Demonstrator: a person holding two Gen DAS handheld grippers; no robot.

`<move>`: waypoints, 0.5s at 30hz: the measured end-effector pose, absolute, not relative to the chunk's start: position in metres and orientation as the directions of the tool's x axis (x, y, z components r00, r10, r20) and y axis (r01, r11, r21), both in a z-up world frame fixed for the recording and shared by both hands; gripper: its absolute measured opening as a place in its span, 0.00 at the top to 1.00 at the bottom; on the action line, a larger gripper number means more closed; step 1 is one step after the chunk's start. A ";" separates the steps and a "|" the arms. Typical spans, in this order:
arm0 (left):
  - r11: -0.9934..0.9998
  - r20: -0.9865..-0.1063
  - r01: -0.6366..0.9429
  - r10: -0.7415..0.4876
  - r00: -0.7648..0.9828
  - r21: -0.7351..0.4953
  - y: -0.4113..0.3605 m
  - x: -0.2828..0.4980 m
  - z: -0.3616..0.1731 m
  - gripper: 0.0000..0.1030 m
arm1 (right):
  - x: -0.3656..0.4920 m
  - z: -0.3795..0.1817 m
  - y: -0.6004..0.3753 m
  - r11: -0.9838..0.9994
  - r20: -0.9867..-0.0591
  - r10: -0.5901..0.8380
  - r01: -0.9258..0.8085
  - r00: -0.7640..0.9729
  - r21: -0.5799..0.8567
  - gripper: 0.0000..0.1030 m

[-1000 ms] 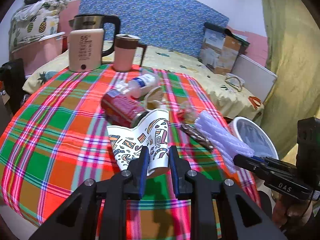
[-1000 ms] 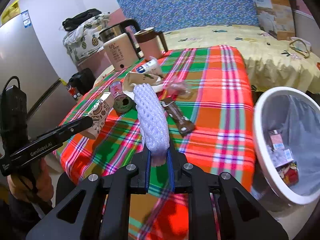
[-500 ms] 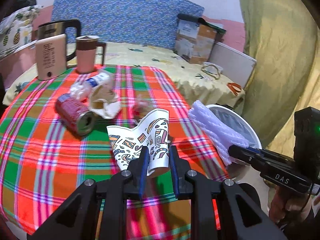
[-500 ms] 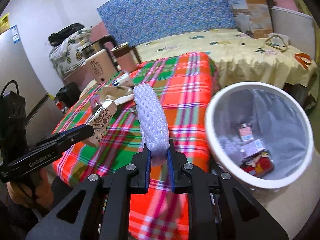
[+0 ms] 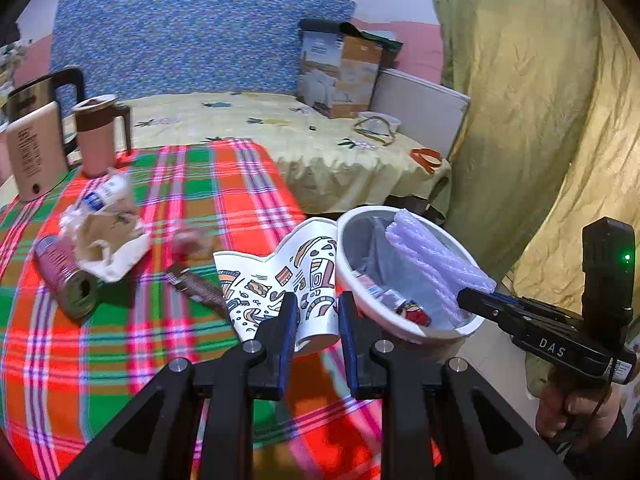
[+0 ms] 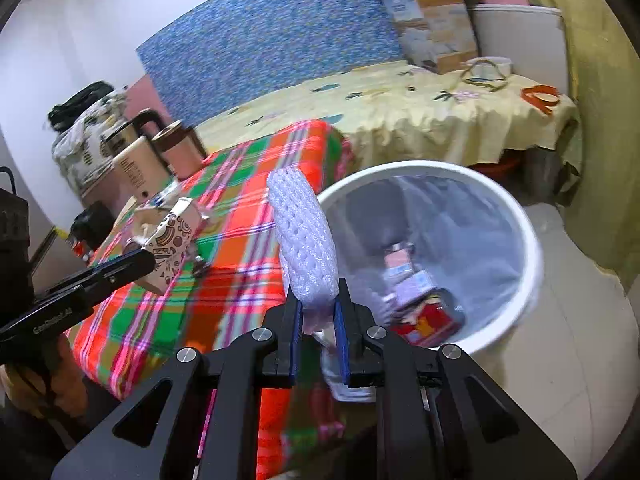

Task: Collect trash
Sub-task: 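Carry the foam net and paper cup over the bin and open both tools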

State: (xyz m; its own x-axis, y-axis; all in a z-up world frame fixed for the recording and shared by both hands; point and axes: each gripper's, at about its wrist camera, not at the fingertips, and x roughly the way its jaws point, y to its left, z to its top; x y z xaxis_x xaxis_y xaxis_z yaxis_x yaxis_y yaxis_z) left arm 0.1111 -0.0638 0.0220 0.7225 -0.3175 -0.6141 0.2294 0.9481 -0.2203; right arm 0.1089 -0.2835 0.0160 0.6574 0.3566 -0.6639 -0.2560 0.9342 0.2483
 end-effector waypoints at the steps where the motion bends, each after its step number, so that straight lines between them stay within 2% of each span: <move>1: 0.946 -0.614 0.239 -0.323 0.720 -0.218 -0.070 0.113 0.023 0.79 | 0.110 0.016 -0.289 0.939 -0.663 0.344 -0.240 0.665 0.247 0.84; 15: 0.907 -0.627 0.375 -0.409 0.663 -0.195 -0.140 0.144 0.024 0.79 | 0.117 0.010 -0.325 0.962 -0.674 0.262 -0.128 0.690 0.242 0.84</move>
